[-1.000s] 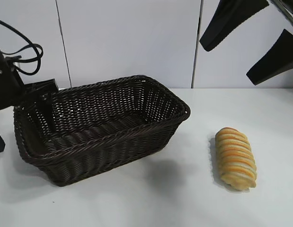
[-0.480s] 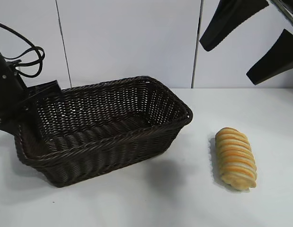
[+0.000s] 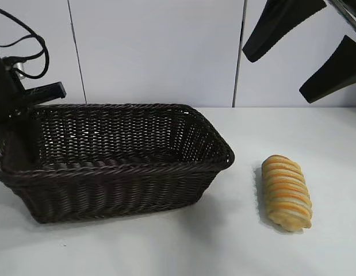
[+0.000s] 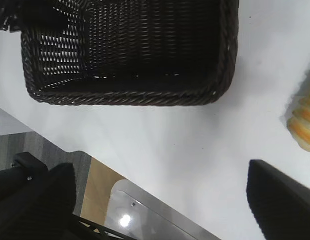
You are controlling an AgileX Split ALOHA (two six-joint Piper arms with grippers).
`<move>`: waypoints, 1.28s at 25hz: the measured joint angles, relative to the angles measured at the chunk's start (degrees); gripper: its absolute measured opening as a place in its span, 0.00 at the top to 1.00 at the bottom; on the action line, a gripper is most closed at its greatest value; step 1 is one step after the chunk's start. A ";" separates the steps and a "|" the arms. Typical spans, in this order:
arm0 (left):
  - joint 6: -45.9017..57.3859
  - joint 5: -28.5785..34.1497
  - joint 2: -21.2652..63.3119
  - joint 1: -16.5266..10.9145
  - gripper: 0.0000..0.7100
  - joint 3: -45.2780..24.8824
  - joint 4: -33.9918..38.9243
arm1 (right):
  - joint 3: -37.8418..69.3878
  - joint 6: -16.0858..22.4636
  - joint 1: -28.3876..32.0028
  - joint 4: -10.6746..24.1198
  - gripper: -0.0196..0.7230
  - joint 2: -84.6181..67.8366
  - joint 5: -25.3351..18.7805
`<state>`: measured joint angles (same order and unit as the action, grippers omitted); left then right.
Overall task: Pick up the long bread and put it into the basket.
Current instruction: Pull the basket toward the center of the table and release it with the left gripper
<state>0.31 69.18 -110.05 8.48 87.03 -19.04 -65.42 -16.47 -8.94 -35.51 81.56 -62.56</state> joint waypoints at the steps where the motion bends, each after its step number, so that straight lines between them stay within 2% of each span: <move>1: -0.31 0.00 0.00 0.00 0.86 1.11 0.00 | 0.00 0.00 0.00 0.00 0.11 0.00 0.00; 7: -0.31 0.12 -0.75 0.00 0.86 2.80 0.03 | 0.00 0.00 0.00 0.00 0.11 0.00 0.15; 17: -0.31 -0.63 -7.24 0.00 0.86 2.80 -1.11 | 0.00 0.06 0.00 -0.06 0.11 0.00 0.19; 26: -2.96 -5.83 -10.54 0.00 0.86 2.74 -1.17 | 0.00 0.06 0.00 -0.06 0.11 0.00 0.22; 32: -3.48 -6.47 -12.09 0.00 0.86 2.74 -1.78 | 0.00 0.11 0.00 -0.06 0.11 0.00 0.65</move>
<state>-3.17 62.71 -122.13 8.48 89.77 -20.82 -65.42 -16.36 -8.94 -35.57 81.56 -61.91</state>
